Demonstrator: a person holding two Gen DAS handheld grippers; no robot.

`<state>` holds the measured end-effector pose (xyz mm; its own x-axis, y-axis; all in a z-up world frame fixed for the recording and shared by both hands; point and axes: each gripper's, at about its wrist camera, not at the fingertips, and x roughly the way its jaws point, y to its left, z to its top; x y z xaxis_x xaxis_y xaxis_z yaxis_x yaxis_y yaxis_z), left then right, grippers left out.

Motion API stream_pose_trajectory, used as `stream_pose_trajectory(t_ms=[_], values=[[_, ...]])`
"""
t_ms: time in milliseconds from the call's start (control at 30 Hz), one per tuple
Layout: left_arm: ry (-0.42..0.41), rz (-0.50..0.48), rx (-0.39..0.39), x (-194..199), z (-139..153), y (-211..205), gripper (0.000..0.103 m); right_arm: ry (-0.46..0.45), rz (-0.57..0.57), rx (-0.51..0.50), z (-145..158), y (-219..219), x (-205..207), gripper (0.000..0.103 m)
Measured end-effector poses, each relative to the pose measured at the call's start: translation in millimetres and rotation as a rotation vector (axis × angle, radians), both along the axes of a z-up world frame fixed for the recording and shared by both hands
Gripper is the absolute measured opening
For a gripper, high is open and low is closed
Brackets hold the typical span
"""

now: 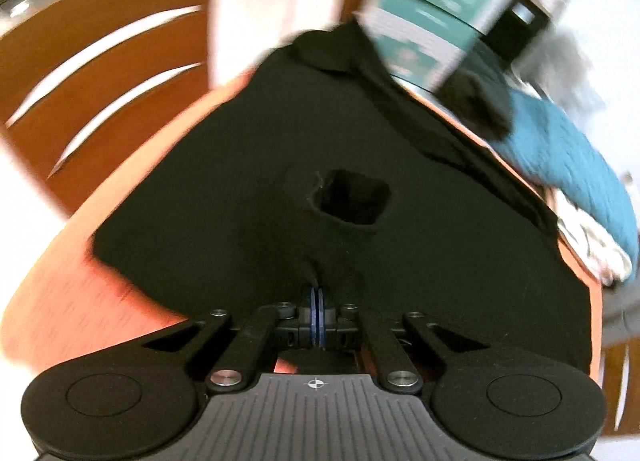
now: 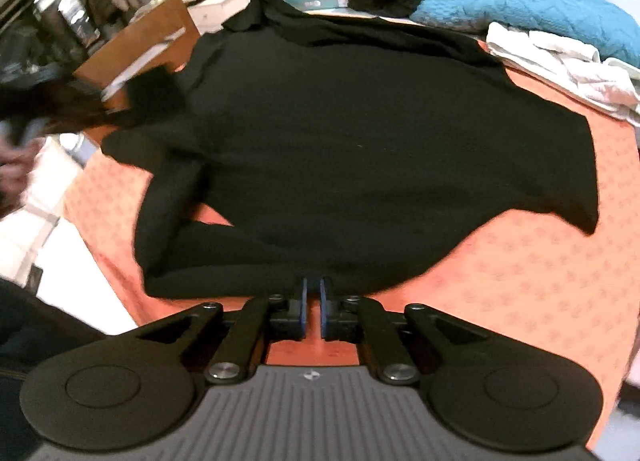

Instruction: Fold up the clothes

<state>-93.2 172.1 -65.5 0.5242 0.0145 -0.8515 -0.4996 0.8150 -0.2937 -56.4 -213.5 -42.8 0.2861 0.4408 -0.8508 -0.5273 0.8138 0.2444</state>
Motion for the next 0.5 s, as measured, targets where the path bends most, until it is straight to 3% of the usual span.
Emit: stream_pose_trajectory(t_ms=[267,500], values=[[0.062,0.347,-0.003,-134,2,1,0.004,0.036,0.080,-0.011,-25,-28,28,0.008],[0.150,0.554,-0.034,-226,-10,-10,0.004,0.062,0.059,0.019,-34,-34,38,0.008]])
